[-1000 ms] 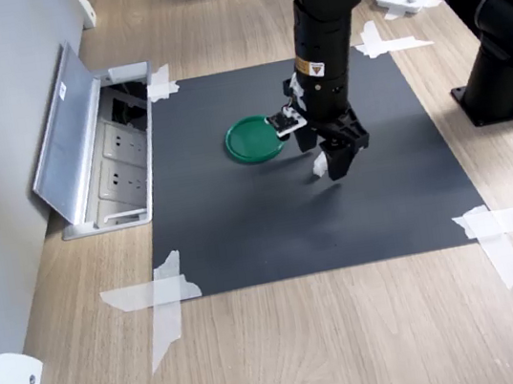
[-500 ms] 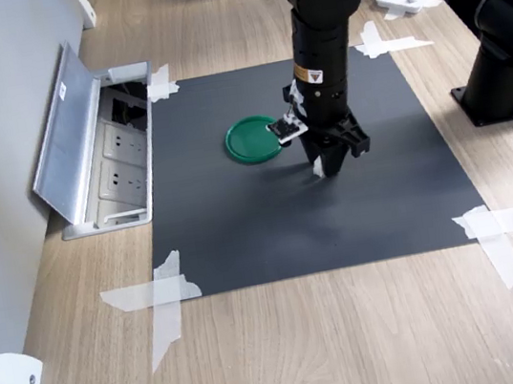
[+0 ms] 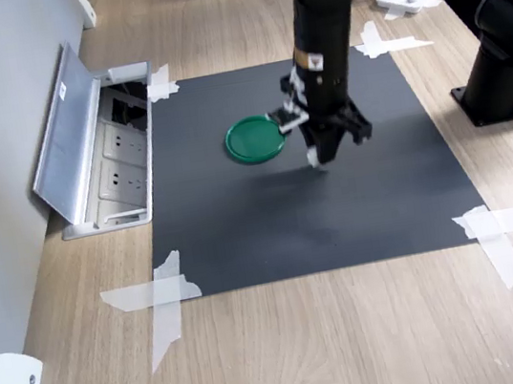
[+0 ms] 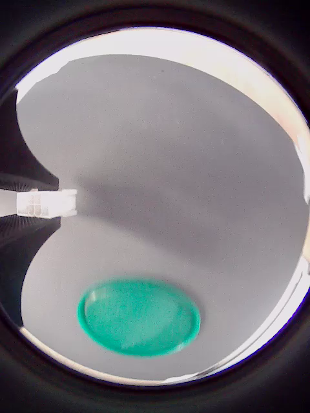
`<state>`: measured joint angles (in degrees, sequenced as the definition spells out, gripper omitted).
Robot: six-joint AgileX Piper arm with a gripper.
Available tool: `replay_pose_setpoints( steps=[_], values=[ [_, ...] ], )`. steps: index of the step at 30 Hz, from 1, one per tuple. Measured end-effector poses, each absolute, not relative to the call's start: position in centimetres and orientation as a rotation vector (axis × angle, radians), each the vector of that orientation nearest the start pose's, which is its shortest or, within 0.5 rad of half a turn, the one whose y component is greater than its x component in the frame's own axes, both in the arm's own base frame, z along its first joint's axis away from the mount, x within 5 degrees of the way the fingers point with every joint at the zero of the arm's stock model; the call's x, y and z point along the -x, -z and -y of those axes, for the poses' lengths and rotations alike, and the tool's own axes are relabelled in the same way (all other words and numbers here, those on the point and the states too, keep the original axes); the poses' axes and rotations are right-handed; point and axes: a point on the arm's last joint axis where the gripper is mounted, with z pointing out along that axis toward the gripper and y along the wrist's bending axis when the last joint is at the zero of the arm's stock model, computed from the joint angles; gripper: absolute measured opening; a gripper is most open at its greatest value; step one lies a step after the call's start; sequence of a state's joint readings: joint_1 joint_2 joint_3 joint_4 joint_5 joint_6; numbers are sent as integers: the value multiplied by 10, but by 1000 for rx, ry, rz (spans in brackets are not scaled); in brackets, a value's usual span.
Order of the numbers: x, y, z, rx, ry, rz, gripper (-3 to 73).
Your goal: Grasp a white terminal and put it on the green lid.
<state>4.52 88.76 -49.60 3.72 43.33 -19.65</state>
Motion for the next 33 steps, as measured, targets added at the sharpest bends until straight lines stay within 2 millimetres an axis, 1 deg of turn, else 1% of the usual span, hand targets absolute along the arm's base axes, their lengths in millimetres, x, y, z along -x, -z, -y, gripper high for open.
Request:
replay_pose_setpoints(
  steps=[6,9,15,20,22,25,28,33],
  values=[
    [-290,-217,20,448,50,-2828,91],
    [-304,-219,32,439,66,-2823,91],
    [-325,-200,35,453,53,-2861,91],
    [-330,-186,36,455,42,-2888,95],
    [-331,-184,36,454,40,-2890,113],
    [-332,-182,36,471,40,-2882,158],
    [-333,-180,36,496,42,-2879,249],
    [-333,-180,36,508,42,-2879,478]
  ],
)
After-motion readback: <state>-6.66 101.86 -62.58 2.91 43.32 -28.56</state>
